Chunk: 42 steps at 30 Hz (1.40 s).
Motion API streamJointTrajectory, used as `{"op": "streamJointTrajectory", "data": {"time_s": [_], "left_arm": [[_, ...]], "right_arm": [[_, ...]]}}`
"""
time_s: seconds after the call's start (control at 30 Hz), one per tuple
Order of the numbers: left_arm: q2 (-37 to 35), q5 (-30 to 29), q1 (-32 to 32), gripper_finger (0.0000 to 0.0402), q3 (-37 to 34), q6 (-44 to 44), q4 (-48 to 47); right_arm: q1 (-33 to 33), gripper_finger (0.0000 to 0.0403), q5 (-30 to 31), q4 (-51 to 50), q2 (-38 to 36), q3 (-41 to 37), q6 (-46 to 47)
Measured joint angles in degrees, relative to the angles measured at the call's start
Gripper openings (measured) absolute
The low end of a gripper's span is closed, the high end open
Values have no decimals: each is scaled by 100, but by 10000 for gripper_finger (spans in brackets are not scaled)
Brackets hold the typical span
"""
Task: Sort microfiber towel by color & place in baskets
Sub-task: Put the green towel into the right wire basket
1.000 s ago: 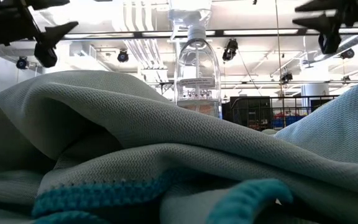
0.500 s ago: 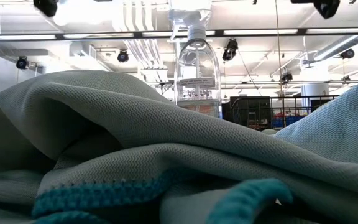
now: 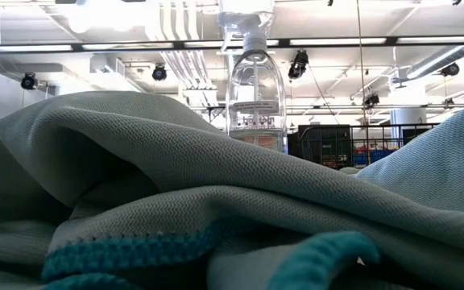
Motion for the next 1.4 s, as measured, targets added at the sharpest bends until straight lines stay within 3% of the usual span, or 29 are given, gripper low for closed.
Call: {"op": "streamJointTrajectory", "data": {"time_s": [0.23,0.4,0.63,0.93,1.13,1.4], "left_arm": [[949,41,1,201,997,-395,-1747],[1397,44,0,201,1492,-641,-2361],[1763,-206,0,201,1949,-733,-3324],[1860,-325,0,201,1730,-768,-3416],[1808,-333,0,201,1485,-707,-3446],[1832,-598,2,201,1459,-280,-3183]], "right_arm": [[0,111,-307,-1199,408,215,65],[2,111,-637,-1208,504,166,54],[2,111,-585,-1211,588,164,-261],[1,111,-69,-1213,768,-16,-546],[2,111,-559,-1213,1043,-400,-559],[0,111,-535,-1178,1567,-1003,-860]]}}
